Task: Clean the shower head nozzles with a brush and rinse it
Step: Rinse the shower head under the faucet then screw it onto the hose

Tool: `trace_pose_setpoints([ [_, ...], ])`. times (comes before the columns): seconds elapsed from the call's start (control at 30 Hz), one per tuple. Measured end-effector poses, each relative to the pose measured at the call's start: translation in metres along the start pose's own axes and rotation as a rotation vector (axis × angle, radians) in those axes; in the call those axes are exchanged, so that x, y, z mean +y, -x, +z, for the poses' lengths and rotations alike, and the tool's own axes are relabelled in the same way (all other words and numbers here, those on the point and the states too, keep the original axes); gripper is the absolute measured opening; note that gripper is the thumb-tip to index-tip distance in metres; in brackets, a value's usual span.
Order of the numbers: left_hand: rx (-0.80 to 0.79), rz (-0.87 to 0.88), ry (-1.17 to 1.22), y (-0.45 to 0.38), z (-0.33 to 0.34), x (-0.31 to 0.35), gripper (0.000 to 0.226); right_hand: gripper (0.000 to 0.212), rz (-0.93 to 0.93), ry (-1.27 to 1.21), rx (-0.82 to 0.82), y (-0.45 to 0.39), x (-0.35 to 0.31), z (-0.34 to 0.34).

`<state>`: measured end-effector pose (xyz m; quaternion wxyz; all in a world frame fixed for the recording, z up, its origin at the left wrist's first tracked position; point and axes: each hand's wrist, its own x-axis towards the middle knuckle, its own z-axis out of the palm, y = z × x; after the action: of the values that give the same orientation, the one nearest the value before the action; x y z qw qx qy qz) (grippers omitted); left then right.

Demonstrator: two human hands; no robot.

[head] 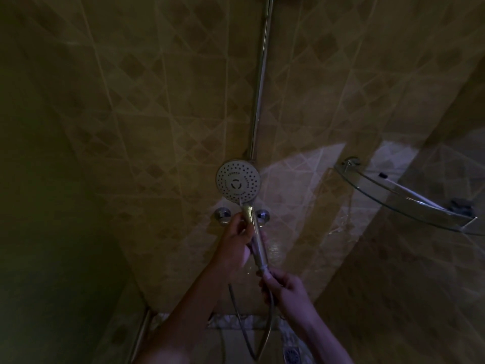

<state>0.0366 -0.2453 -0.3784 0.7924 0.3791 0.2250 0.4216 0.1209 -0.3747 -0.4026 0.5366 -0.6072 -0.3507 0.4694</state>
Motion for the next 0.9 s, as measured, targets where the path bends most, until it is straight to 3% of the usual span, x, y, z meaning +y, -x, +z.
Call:
trace_pose_setpoints([
  [0.2,0.043,-0.01,-0.035,-0.001,0.007,0.001,0.026,0.017,0.022,-0.042,0.047,-0.001,0.003,0.001],
  [0.37,-0.01,-0.03,0.149,0.009,0.018,0.001,0.02,0.022,0.002,-0.007,0.032,0.001,0.001,0.0],
  [0.67,0.02,-0.019,-0.022,0.014,0.016,-0.005,0.036,0.023,0.046,-0.014,0.054,0.004,0.002,0.001],
  [0.9,-0.058,0.043,-0.077,0.013,0.009,-0.001,0.021,0.031,0.031,-0.011,0.086,0.005,0.0,-0.007],
])
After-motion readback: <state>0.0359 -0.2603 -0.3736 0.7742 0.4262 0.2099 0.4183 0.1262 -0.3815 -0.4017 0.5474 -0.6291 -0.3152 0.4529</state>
